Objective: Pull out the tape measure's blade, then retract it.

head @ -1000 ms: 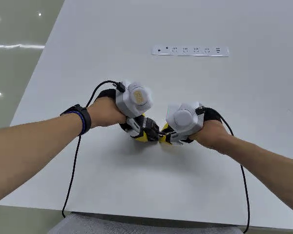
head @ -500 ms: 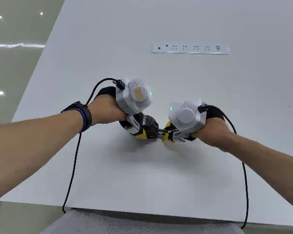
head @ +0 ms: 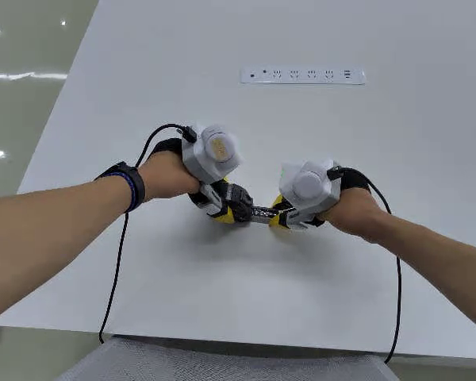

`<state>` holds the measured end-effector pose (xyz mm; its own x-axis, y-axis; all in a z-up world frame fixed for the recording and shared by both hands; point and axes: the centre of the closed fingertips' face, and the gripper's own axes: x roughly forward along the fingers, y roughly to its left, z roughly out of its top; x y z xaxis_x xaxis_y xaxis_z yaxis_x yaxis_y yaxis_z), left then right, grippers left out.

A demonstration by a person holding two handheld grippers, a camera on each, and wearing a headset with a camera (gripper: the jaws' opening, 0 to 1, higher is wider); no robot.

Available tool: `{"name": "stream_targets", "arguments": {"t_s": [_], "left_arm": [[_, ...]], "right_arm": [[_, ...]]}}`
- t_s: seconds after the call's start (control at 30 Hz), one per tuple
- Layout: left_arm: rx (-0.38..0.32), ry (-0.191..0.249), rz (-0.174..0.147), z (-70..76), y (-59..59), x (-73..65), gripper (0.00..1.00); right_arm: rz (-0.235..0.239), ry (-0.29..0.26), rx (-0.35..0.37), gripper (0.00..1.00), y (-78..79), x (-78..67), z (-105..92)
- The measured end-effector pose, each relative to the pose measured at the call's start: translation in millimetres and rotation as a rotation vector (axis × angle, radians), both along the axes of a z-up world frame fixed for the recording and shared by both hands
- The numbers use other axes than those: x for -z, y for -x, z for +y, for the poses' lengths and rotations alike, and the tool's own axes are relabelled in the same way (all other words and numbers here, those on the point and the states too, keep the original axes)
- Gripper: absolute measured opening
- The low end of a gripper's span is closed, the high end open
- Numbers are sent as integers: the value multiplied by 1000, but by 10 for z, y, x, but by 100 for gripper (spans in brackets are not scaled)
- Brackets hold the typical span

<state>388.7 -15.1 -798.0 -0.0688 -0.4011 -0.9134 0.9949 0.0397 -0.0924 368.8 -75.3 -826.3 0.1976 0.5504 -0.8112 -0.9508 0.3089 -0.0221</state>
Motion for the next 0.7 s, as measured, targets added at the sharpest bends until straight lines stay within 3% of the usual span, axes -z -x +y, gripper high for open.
{"name": "stream_targets", "arguments": {"t_s": [0.4,0.43,0.7], "left_arm": [[-12,-2,-5,-5,2,-2,39],[-23,-6,-1,-13,-7,7,39],[-30,-9,-4,-22,7,0,39]], "right_arm": [[1,-4,0,13,12,-2,-95],[-4,1,3,13,49,-15,-208],[-7,5,-1,13,91,-26,-358]]}}
